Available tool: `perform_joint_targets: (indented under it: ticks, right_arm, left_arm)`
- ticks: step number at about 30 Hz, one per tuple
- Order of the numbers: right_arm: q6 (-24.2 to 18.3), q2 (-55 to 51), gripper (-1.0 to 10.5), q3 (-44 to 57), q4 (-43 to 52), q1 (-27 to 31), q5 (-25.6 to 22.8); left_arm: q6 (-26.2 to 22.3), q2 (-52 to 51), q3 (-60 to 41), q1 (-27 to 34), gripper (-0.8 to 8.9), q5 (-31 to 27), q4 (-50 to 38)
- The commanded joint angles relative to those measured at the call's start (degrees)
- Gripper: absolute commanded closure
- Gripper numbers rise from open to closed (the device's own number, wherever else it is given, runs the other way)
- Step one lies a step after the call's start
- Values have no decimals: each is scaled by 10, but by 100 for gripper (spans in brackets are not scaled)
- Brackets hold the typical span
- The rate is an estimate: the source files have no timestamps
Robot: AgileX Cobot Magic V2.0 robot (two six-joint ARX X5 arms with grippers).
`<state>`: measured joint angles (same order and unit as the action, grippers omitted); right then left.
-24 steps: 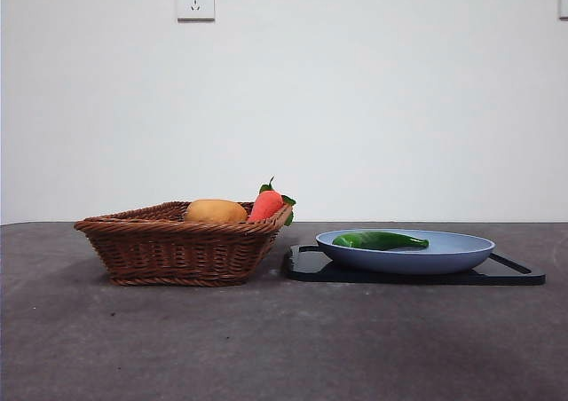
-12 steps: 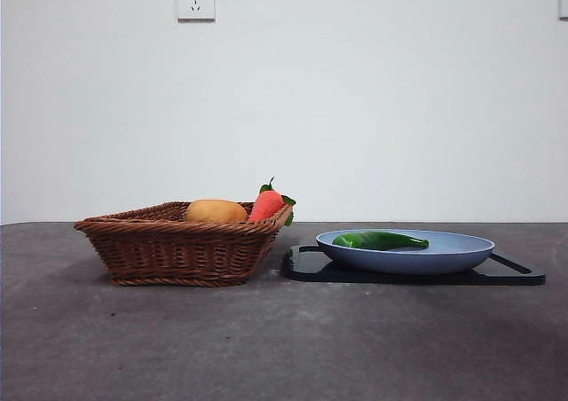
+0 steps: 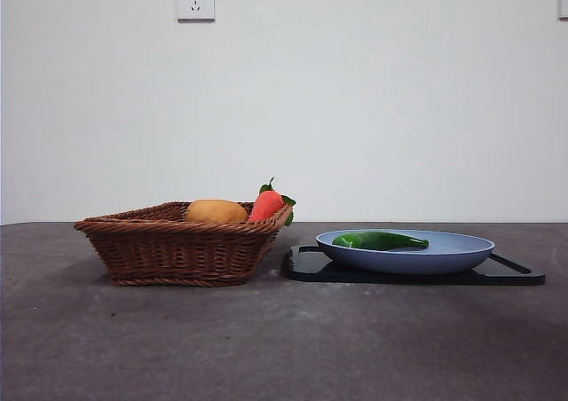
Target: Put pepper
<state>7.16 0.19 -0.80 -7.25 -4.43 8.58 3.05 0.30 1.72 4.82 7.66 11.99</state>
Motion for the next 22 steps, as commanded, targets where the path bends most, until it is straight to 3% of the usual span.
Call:
perform_joint_targets:
  ticks: [1,22]
  right_arm:
    - [7,-2,936,3,-6,-1,0]
    - [9,9,936,3,-13,-1,0]
  left_arm:
    - [2,-2,-3,2,805,1,-3]
    - [2,-2,-3,2,805,1,-3]
